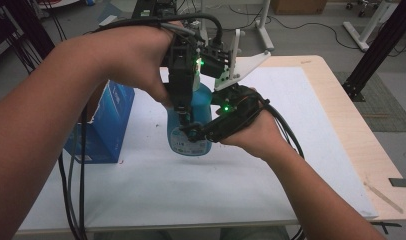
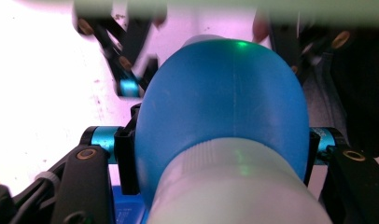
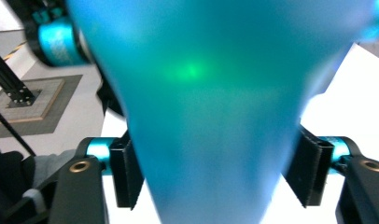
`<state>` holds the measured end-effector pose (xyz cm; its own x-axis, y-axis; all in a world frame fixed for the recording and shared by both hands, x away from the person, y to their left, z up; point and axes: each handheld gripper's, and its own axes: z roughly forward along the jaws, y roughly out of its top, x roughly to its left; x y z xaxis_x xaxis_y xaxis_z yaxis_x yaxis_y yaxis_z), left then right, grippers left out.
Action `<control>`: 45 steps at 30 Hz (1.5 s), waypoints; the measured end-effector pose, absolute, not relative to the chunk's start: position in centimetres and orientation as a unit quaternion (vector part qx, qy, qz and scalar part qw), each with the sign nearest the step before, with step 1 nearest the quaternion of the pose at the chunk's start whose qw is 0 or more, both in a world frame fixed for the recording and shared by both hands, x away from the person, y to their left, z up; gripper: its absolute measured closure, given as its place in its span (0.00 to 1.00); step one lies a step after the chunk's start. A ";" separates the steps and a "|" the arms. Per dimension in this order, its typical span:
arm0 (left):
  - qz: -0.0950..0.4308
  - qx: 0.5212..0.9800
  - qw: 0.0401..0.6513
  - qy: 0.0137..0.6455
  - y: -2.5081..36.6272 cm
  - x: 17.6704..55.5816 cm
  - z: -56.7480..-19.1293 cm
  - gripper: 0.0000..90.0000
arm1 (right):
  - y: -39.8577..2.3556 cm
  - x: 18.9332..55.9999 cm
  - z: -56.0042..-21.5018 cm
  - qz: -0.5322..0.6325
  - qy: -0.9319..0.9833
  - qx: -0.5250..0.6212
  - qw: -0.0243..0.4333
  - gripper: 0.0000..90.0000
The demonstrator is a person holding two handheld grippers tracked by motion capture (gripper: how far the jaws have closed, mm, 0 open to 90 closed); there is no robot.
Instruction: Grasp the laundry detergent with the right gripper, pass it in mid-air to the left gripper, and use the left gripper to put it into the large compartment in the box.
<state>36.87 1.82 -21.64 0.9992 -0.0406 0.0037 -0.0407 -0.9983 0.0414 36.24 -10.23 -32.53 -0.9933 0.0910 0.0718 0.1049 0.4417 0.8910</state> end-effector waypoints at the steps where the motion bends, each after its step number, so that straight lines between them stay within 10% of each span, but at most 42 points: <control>1: 0.001 1.000 0.021 -0.020 1.8 36.9 -21.6 0.43 | -10.5 36.2 -32.6 -0.524 -0.850 -0.063 0.008 0.28; 17: 0.000 1.000 0.007 0.004 2.9 37.1 -21.2 0.42 | -13.9 35.9 -31.5 -0.510 -0.854 -0.095 -0.034 0.03; 45: -0.005 0.978 0.055 0.201 11.9 38.4 -14.0 0.42 | -18.7 37.1 -27.1 -0.288 -0.952 -0.073 -0.078 0.01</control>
<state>38.35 11.95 -14.00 0.9194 0.3921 -0.0309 0.3931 -0.9134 0.1058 37.12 -18.65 -27.10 -0.9771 0.1840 -0.1069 0.0940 0.8239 0.5589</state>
